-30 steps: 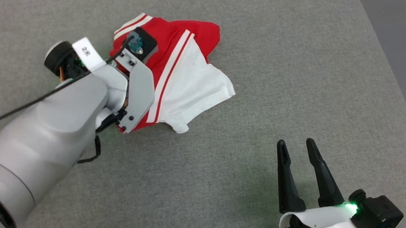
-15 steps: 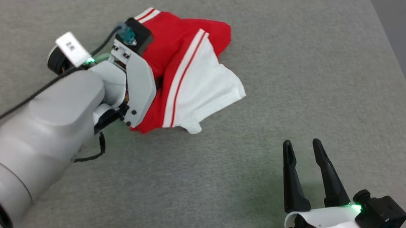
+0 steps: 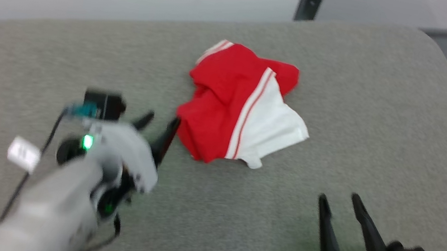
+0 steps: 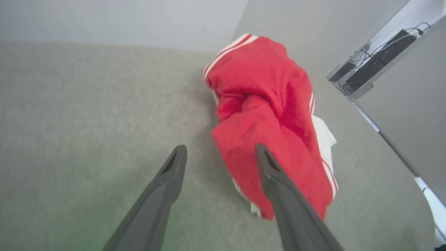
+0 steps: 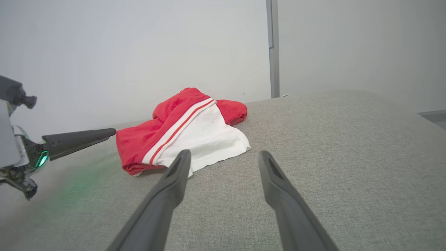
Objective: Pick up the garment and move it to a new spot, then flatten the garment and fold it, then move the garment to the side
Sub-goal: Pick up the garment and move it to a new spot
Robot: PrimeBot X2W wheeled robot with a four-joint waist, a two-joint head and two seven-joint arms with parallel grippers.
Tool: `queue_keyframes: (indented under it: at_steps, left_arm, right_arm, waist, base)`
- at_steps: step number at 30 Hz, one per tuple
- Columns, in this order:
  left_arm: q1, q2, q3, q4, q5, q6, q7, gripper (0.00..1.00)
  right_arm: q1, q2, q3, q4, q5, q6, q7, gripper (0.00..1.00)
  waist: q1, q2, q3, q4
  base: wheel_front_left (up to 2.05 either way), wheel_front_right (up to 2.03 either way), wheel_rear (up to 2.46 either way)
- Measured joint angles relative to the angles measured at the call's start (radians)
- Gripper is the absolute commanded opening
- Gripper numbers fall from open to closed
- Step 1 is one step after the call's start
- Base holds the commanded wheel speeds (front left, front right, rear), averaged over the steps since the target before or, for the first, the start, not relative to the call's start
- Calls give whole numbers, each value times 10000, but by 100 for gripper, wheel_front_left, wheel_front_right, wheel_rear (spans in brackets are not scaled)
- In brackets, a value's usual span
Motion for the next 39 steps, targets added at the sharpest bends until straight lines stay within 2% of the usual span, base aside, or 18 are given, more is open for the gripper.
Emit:
queue_keyframes:
  at_steps: [7, 10, 13, 20, 26, 32, 39]
  left_arm:
    - [2173, 259, 581, -560, -481, 8, -732, 100]
    - [2838, 489, 1329, -965, -516, 150, -777, 100]
    - [3564, 736, 2257, -1741, 40, 468, -811, 100]
    - [6071, 1018, 4109, -4146, 1741, 1453, -809, 100]
    - [7815, 907, 5384, -6199, 3544, 2034, -809, 100]
    - [8974, 393, 6445, -7497, 5595, 2125, -809, 100]
    - [9524, -364, 7520, -8765, 7662, 1839, -811, 100]
  right_arm:
    - [1073, -117, -888, -56, -190, 0, 21, 100]
    - [1441, -207, -1137, -196, -249, 0, 117, 100]
    - [1735, -234, -1337, -395, -376, 0, 247, 100]
    - [2207, -387, -1597, -832, -447, 0, 585, 100]
    - [2428, -537, -1877, -1114, -462, 2, 786, 100]
    - [2497, -564, -2042, -1336, -474, 0, 903, 100]
    - [2508, -539, -2113, -1666, -477, 2, 984, 100]
  waist:
    - [0, 0, -497, 943]
    - [0, 0, -661, 1347]
    - [0, 0, -796, 1720]
    - [0, 0, -1143, 2281]
    - [0, 0, -1432, 2414]
    - [0, 0, -1593, 2310]
    - [0, 0, -1700, 2167]
  base:
    - [0, 0, 0]
    - [0, 0, 0]
    - [0, 0, 0]
    - [0, 0, 0]
    - [0, 0, 0]
    - [0, 0, 0]
    - [0, 0, 0]
